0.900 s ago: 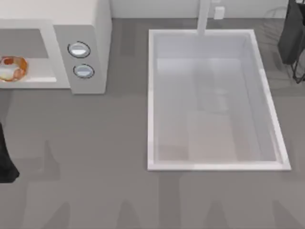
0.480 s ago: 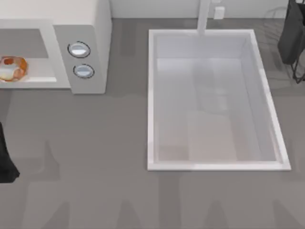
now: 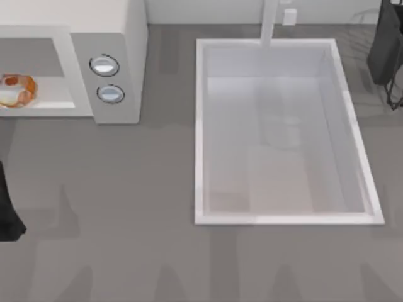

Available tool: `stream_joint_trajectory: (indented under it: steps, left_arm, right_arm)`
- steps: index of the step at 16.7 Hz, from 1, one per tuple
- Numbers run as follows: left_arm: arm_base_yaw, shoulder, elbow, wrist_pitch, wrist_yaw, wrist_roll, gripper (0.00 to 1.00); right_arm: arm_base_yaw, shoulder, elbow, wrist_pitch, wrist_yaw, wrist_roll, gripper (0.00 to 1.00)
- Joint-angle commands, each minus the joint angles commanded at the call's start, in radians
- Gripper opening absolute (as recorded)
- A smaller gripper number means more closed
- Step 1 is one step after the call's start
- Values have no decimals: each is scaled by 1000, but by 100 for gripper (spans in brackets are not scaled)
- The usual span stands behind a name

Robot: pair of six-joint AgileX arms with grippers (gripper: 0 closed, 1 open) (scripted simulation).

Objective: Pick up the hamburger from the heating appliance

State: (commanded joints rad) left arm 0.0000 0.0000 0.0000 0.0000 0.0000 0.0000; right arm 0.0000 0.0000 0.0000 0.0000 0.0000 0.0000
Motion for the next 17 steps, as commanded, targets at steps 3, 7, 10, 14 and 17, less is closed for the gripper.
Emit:
stream_joint_trajectory:
  steps: [3,7,10,14,17]
  left_arm:
    - [0,0,0,0,0,0,100]
    - [0,0,0,0,0,0,100]
    - [1,10,5,6,1,0,100]
    - [11,154,69,93,14,5,100]
    - [25,370,155,211,31,12,100]
  right_arm:
    - [0,0,0,0,0,0,100]
    - [0,0,0,0,0,0,100]
    - [0,0,0,0,0,0,100]
    - [0,0,0,0,0,0,100]
    - [0,0,0,0,0,0,100]
